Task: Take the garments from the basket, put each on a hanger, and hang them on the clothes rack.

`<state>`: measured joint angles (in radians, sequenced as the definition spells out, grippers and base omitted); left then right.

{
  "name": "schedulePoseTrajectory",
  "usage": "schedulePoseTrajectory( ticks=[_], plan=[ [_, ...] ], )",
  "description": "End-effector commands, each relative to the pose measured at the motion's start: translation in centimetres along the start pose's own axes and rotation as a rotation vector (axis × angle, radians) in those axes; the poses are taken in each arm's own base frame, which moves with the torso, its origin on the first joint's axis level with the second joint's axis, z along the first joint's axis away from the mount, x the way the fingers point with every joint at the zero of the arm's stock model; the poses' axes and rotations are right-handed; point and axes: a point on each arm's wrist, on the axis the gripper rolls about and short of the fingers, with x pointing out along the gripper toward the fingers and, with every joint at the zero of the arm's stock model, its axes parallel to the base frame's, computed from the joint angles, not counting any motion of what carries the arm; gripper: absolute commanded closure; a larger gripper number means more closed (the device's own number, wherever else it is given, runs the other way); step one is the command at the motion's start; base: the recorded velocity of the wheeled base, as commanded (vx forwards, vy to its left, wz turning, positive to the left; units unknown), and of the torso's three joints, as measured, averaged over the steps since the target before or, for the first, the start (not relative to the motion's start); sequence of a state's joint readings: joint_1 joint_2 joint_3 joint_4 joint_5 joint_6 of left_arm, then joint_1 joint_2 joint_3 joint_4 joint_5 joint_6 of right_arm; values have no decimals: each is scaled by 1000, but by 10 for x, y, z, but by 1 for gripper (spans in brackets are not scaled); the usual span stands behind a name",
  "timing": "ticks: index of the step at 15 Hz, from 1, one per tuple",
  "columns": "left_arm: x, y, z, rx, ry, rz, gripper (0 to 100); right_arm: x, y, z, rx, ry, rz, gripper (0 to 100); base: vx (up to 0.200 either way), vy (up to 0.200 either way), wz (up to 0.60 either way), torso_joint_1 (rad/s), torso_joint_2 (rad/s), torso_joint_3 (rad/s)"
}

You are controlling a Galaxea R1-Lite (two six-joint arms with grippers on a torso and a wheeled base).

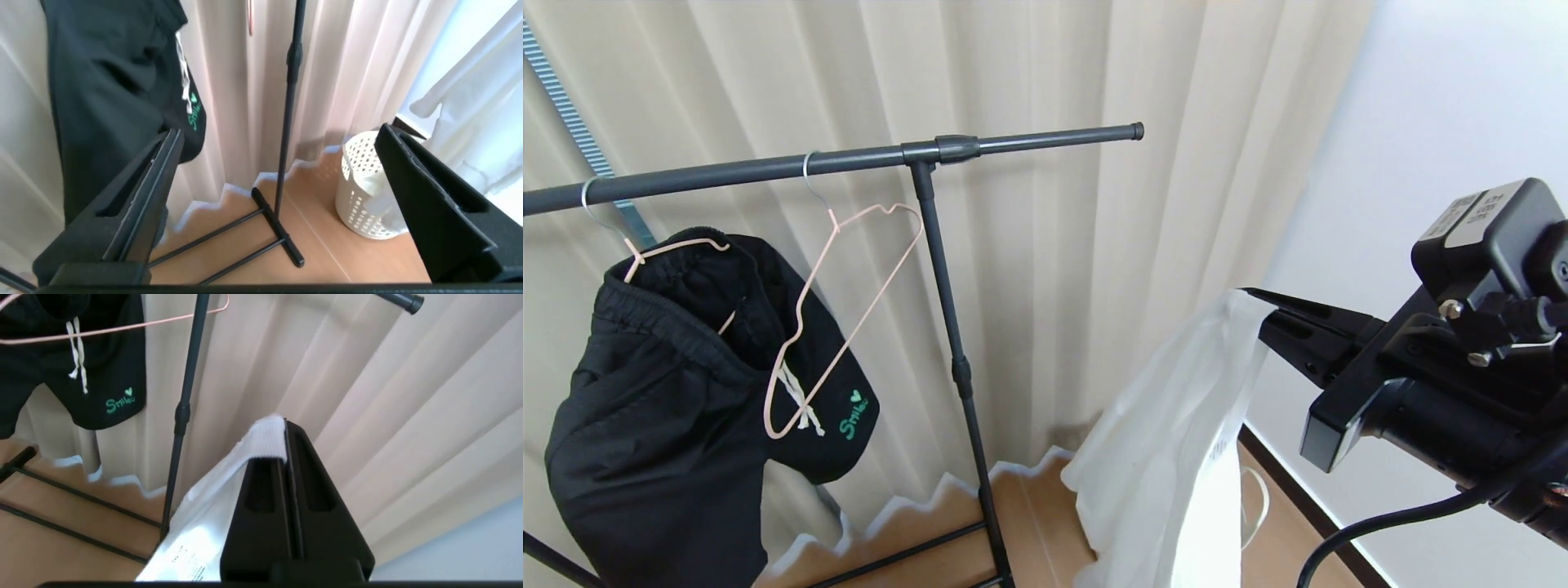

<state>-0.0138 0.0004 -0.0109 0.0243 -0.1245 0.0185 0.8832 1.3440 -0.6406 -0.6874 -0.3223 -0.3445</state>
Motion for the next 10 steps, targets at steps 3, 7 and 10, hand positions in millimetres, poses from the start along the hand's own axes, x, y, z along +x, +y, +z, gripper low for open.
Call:
schedulePoseTrajectory(
  ticks=[3,7,10],
  plan=[
    [0,0,0,0,0,0,0,1,1,-2,-4,9,4,100,0,0,0,193,-437,-248],
    [0,0,0,-2,0,0,0,3,3,-4,-7,18,7,100,0,0,0,171,-375,-211],
    [0,0,0,-2,0,0,0,4,3,-5,-9,23,9,100,0,0,0,162,-351,-196]
  ],
)
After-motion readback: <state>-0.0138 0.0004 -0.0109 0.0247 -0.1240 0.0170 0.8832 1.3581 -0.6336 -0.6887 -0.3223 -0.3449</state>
